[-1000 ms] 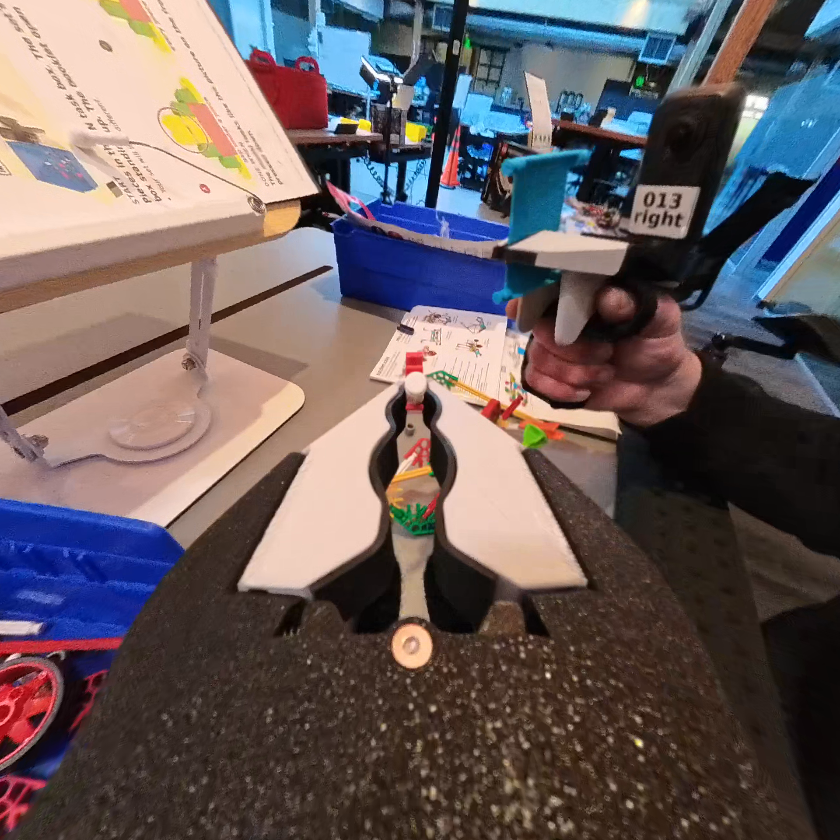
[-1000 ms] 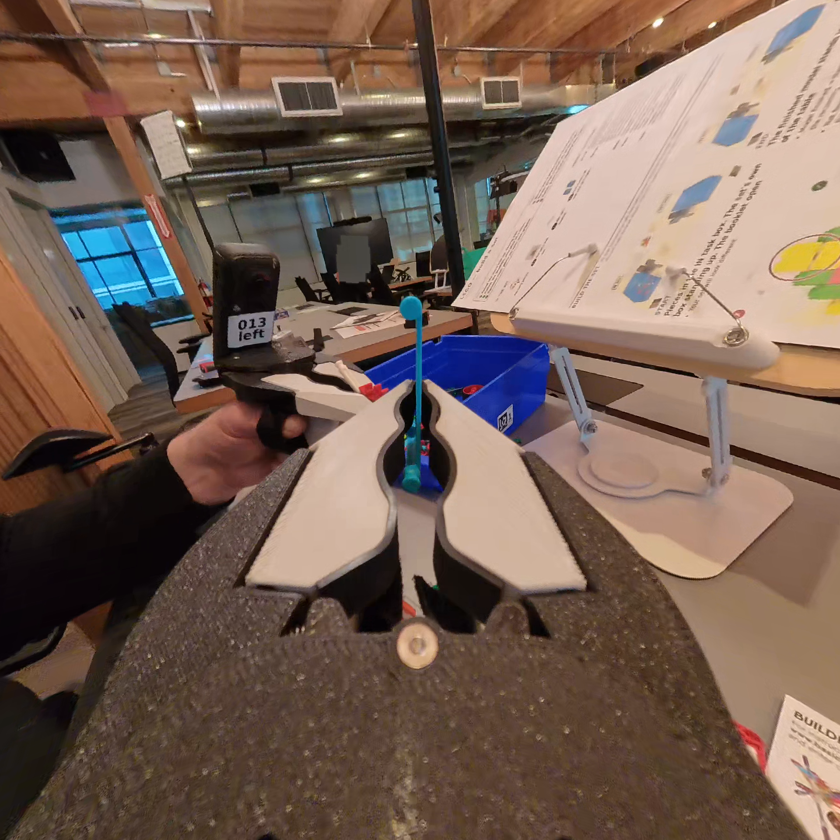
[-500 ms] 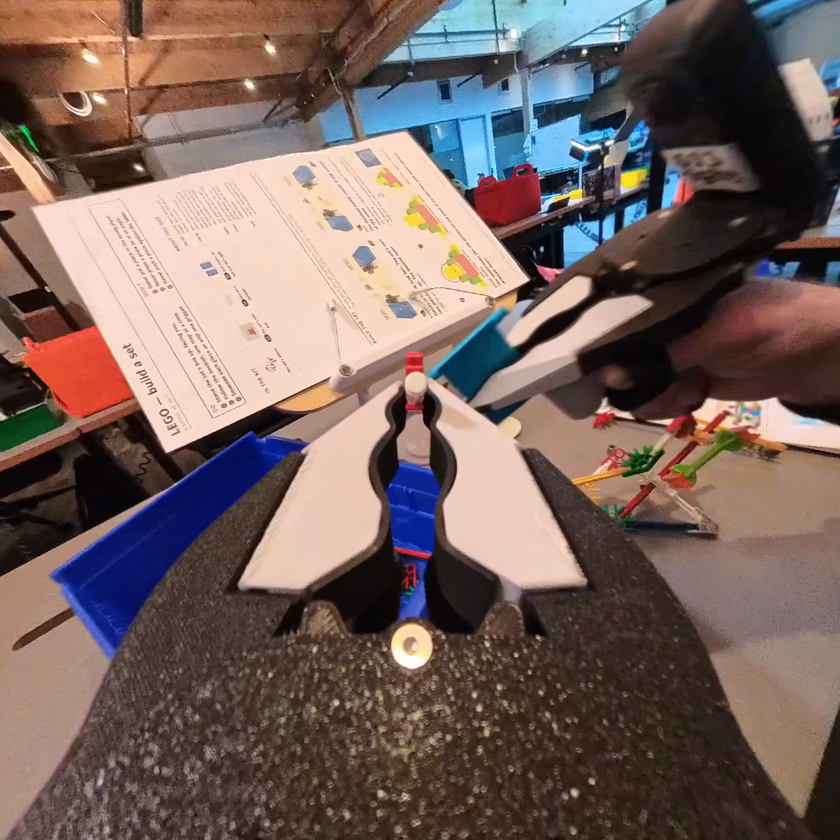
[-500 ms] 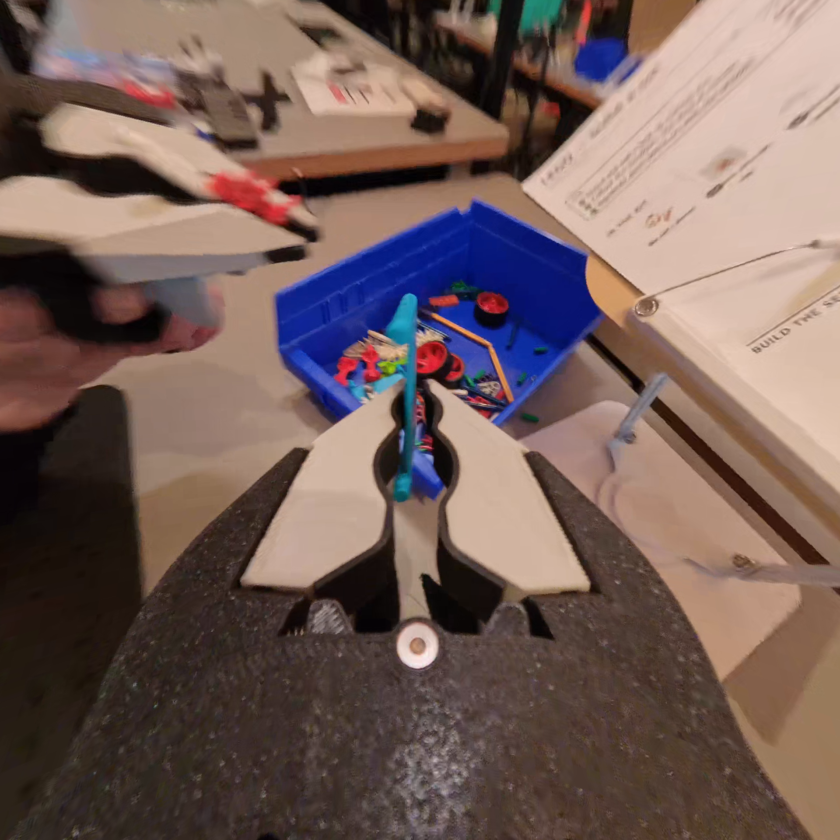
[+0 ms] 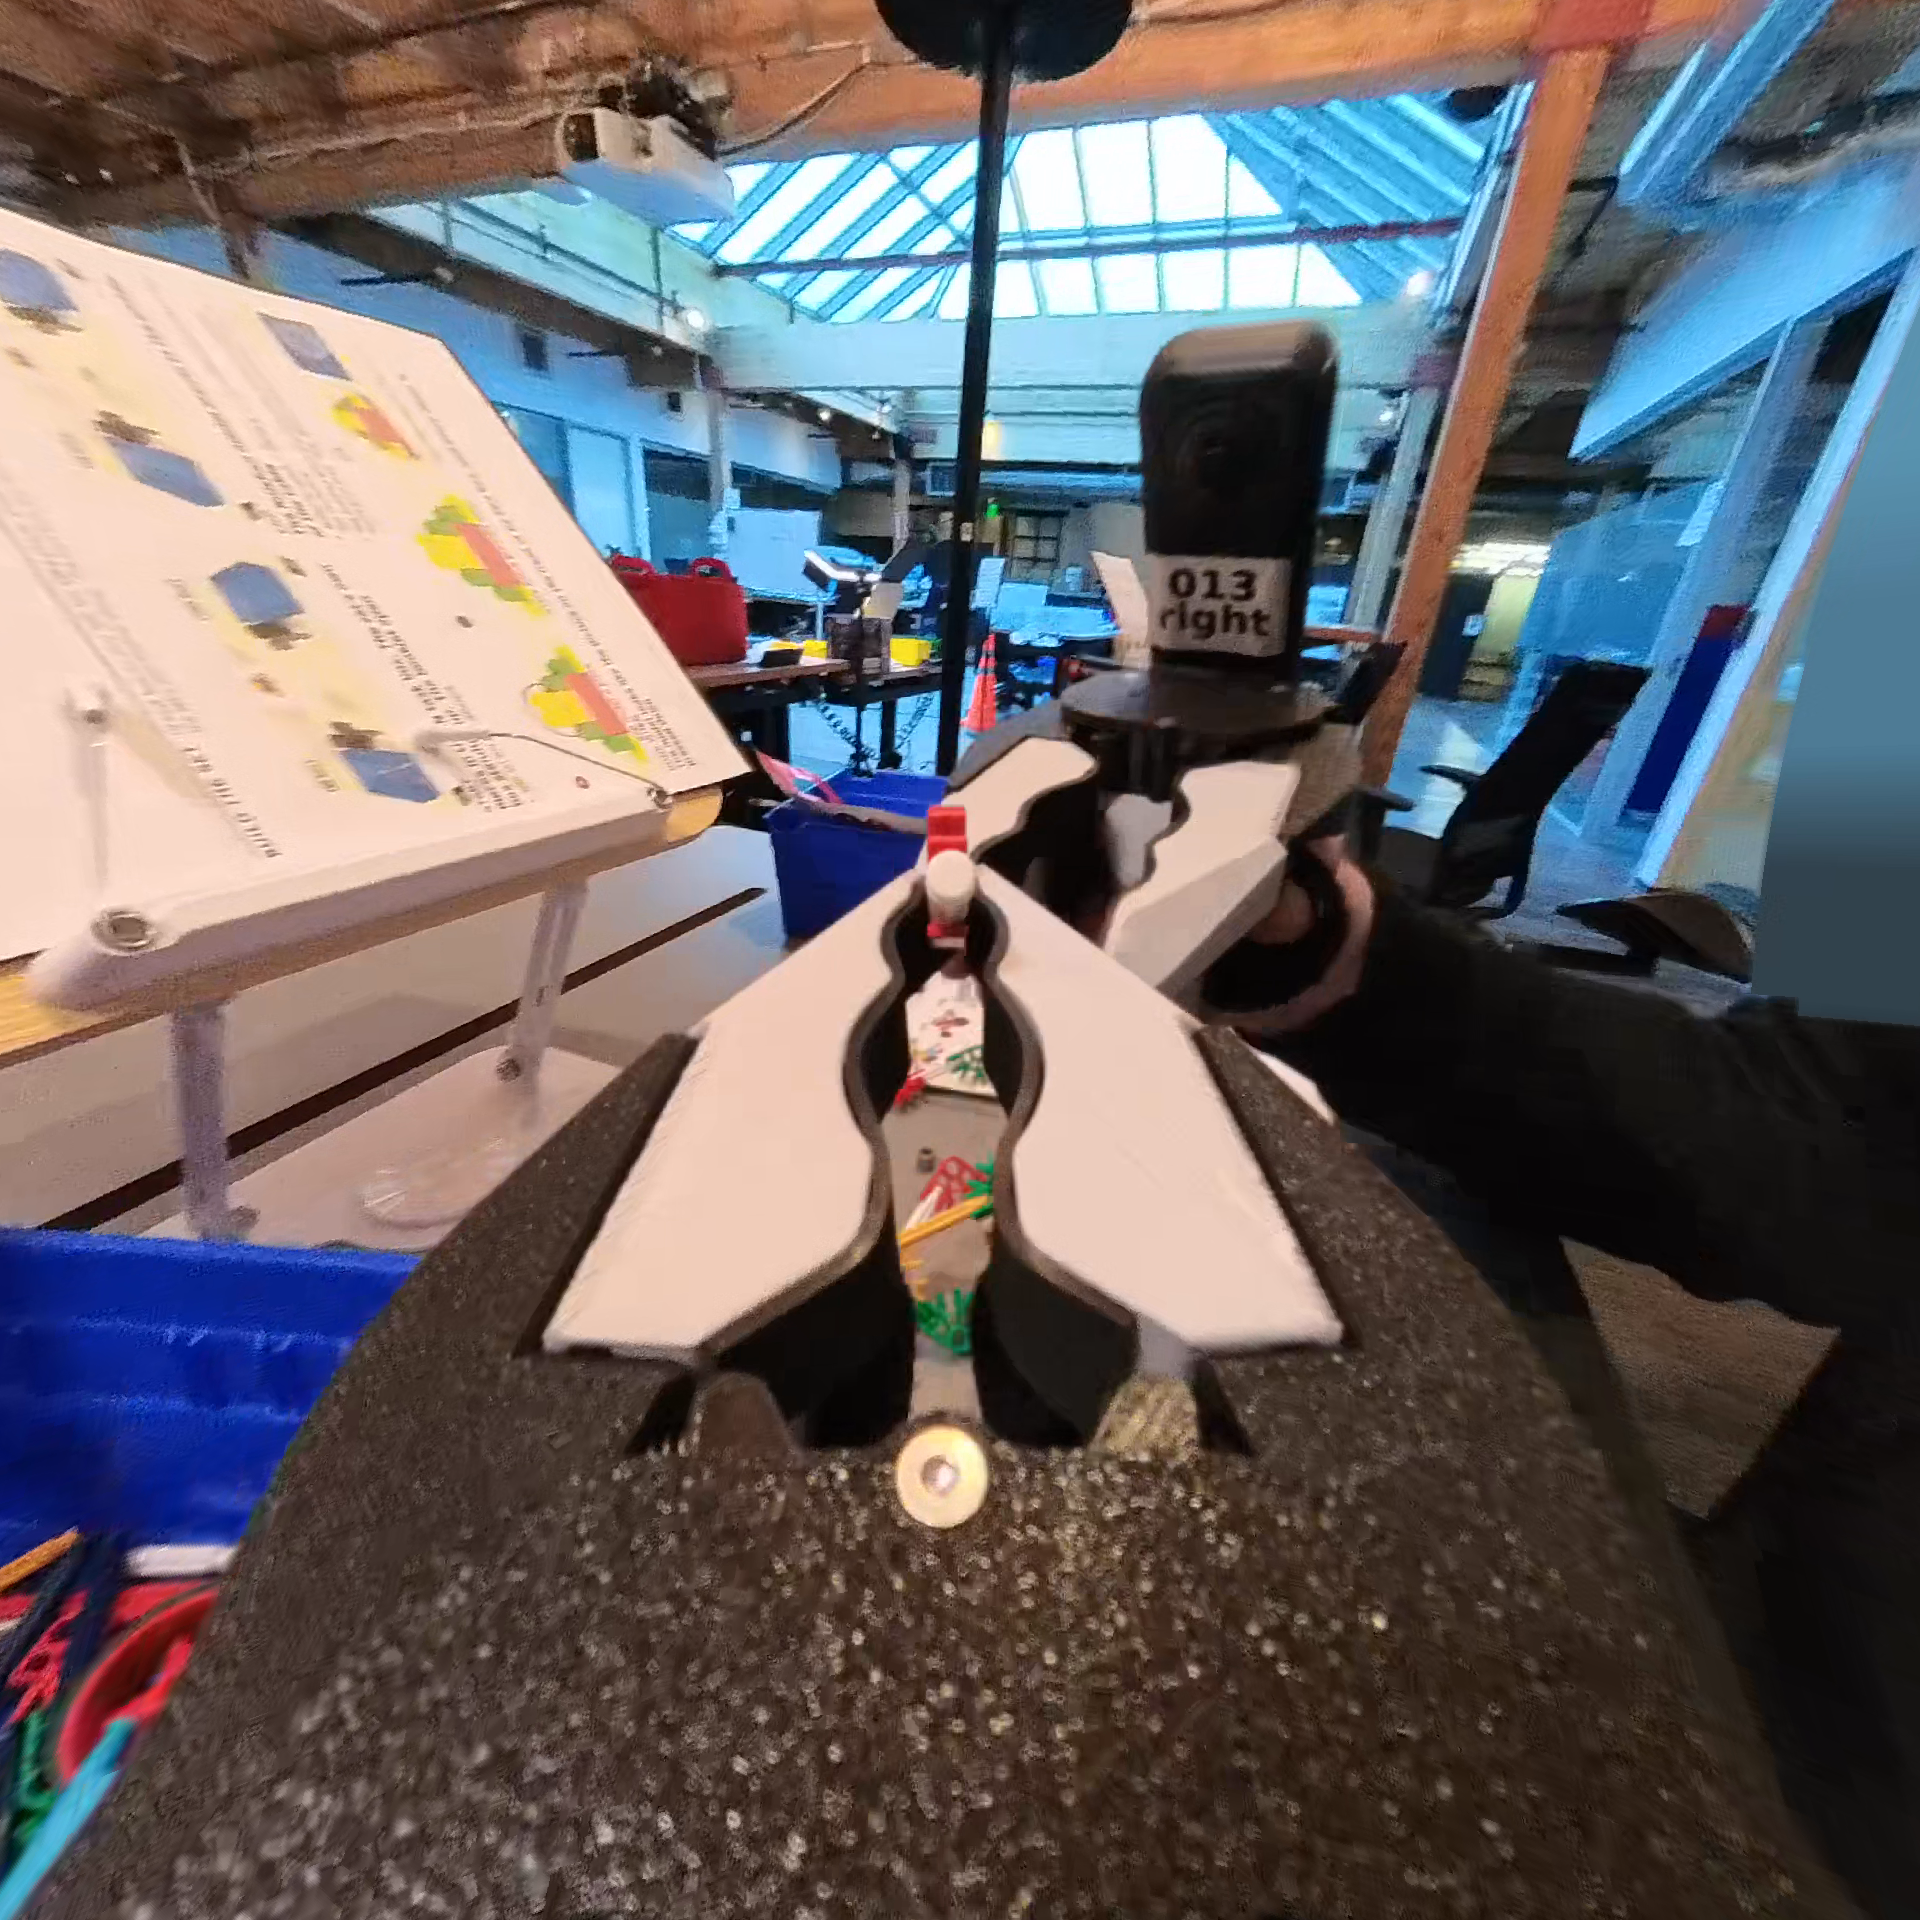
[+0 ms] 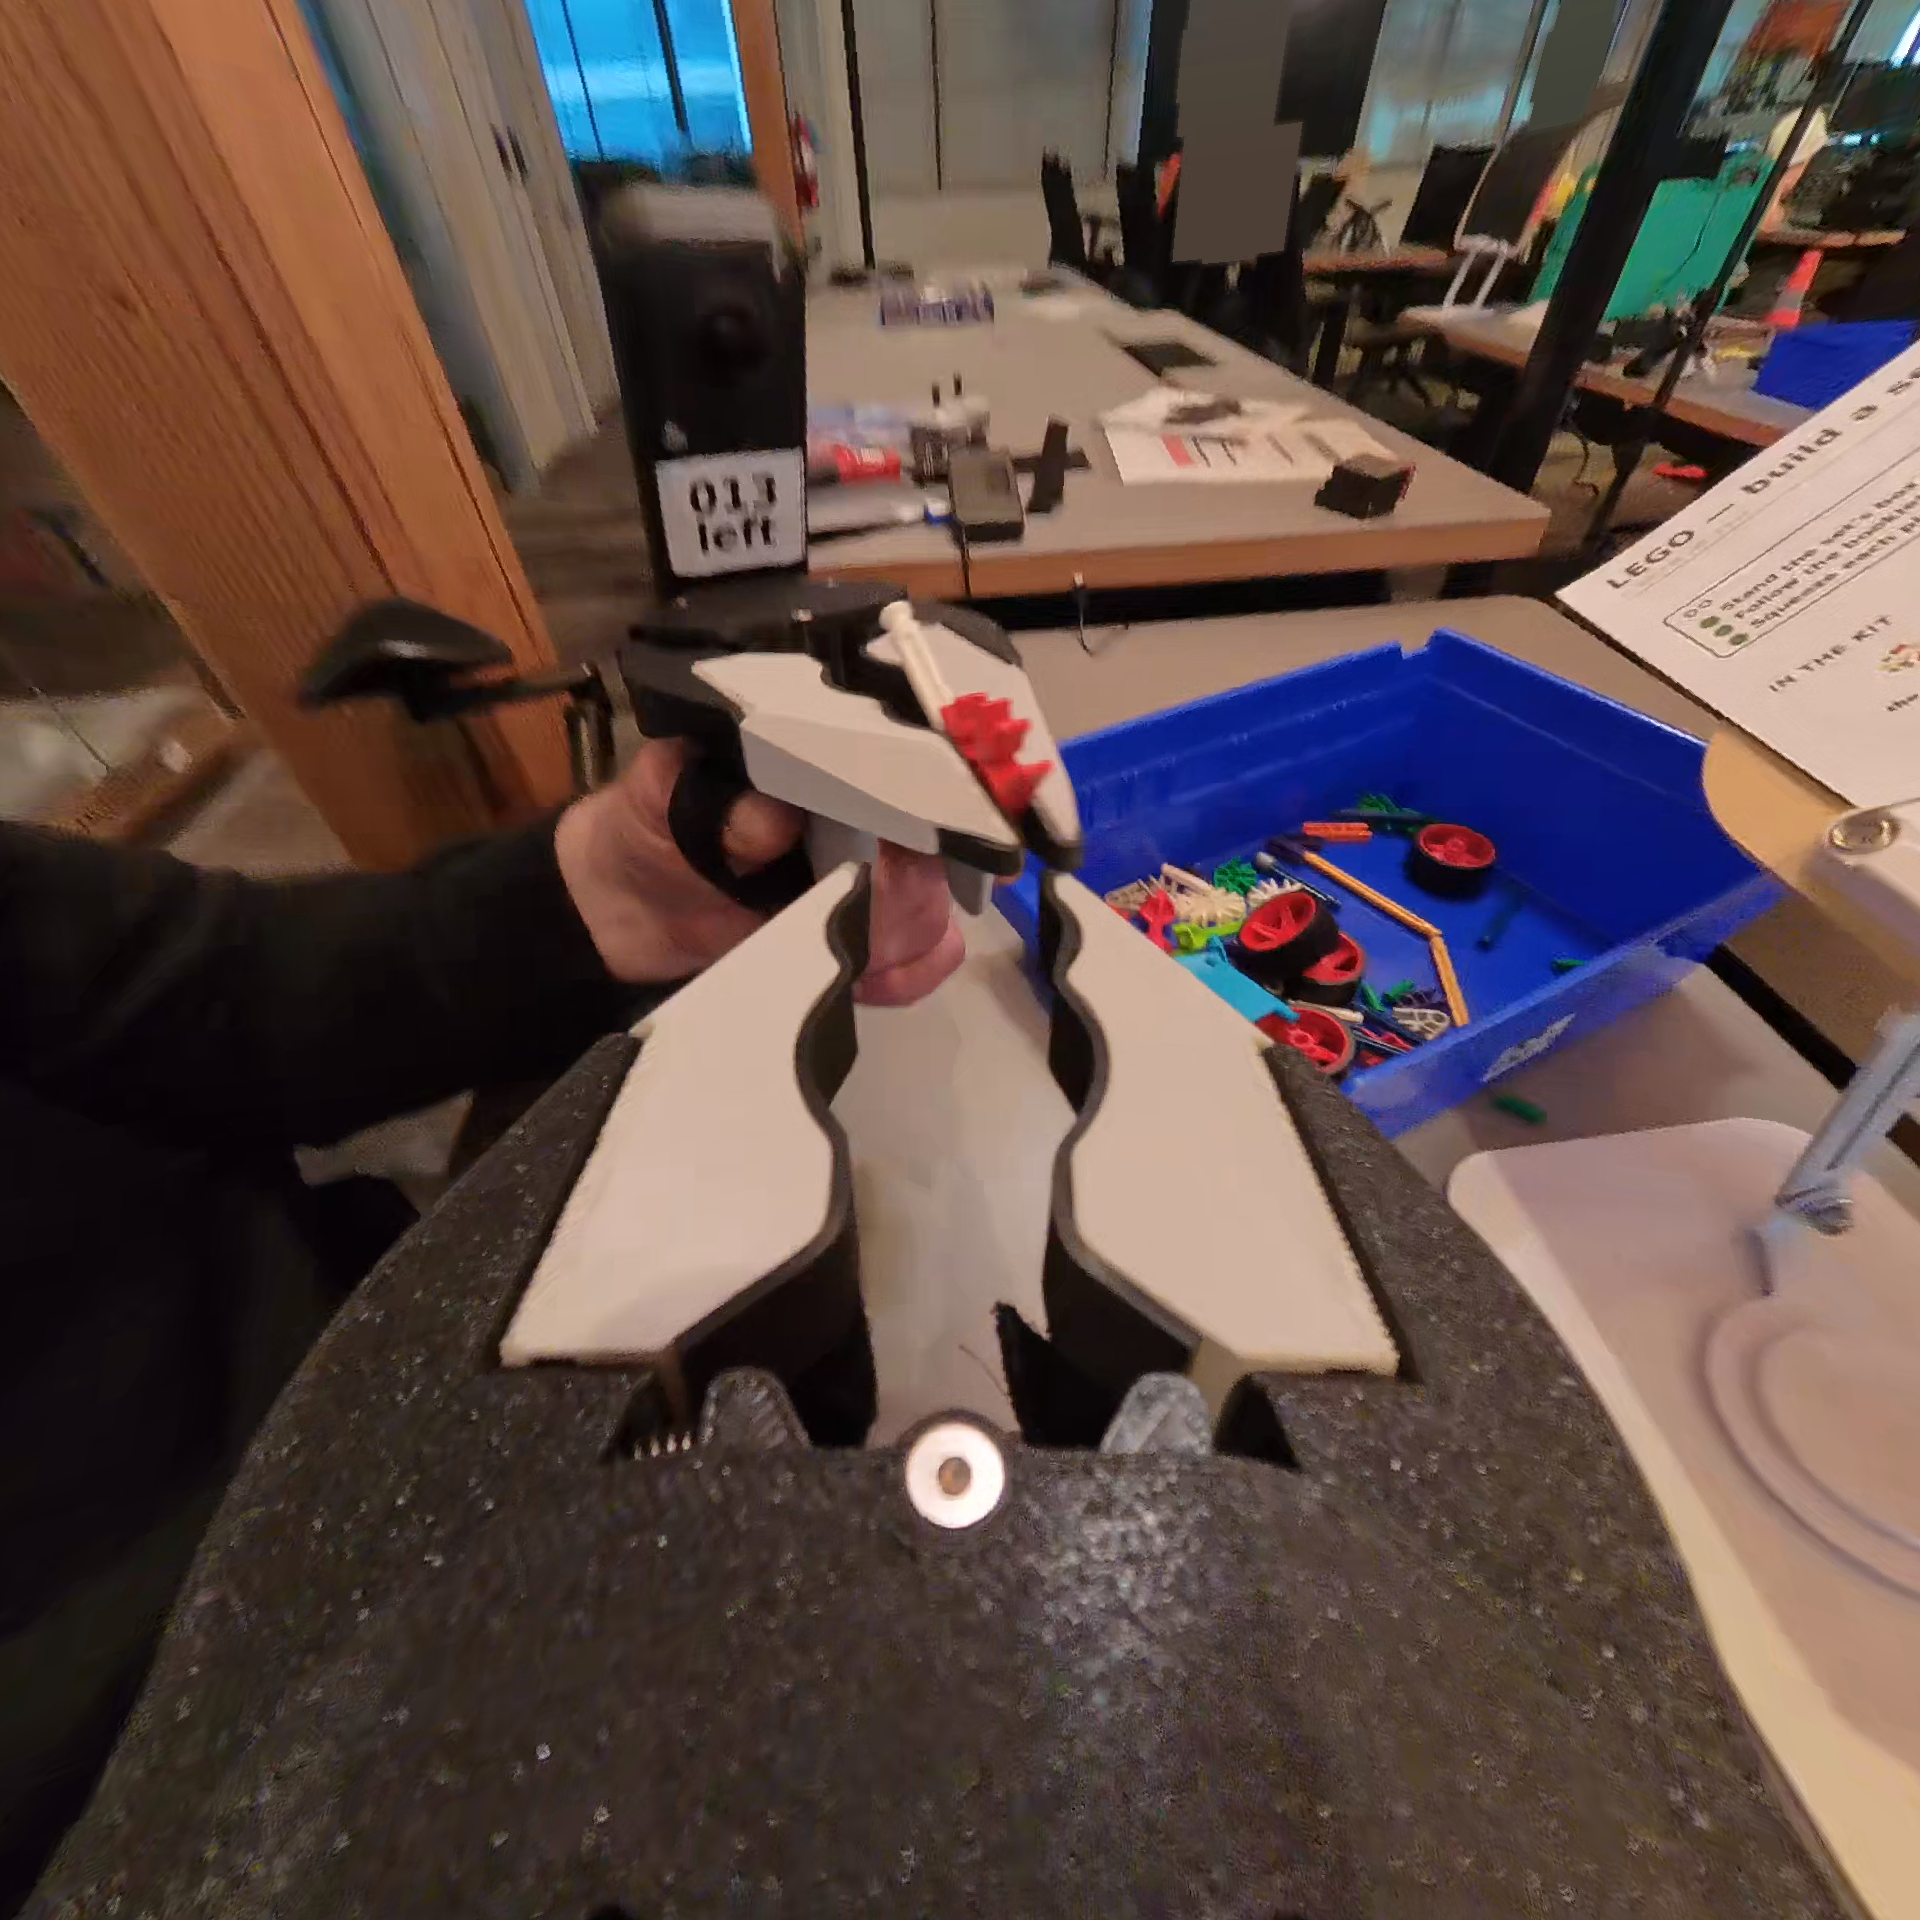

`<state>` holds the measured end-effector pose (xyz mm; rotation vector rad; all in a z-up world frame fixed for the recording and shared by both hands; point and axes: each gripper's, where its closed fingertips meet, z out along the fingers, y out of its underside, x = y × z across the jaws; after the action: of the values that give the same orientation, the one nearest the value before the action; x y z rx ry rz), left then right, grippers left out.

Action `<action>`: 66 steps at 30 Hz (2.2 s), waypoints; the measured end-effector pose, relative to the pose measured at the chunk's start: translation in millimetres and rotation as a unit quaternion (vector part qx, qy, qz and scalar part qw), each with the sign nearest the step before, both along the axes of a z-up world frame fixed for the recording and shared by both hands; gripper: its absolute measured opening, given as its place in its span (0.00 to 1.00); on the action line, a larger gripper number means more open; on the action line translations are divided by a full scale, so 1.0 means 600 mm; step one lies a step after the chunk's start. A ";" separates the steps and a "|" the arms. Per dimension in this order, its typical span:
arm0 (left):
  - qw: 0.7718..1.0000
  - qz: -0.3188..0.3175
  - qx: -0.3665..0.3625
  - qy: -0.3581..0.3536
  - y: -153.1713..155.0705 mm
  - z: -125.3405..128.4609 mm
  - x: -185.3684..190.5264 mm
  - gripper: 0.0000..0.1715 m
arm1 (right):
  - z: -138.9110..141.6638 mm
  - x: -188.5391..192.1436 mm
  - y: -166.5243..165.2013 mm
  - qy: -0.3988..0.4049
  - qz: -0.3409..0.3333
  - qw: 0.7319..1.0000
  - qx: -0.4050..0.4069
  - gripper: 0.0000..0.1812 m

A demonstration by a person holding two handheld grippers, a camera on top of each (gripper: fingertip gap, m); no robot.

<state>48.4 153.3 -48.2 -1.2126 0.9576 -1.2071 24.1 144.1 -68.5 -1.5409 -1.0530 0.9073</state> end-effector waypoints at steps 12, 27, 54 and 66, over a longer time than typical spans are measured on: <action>0.995 -0.071 0.010 0.068 -0.031 -0.033 0.025 0.02 | 0.014 0.060 -0.028 0.019 0.044 0.998 0.030 0.13; 0.989 -0.027 0.067 0.126 -0.022 -0.068 0.041 0.12 | -0.021 0.061 -0.018 -0.045 0.023 0.998 0.044 0.02; 0.923 -0.004 0.271 0.274 -0.033 -0.082 0.027 0.06 | -0.077 0.067 -0.012 -0.207 -0.012 0.963 0.172 0.02; 0.876 0.141 0.350 0.300 0.010 -0.070 0.050 0.03 | -0.059 0.089 0.038 -0.172 -0.113 0.970 0.130 0.02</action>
<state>78.5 159.5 -89.9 -1.0714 1.4473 -0.1692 77.6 166.9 -103.9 -1.5857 -1.1579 0.3355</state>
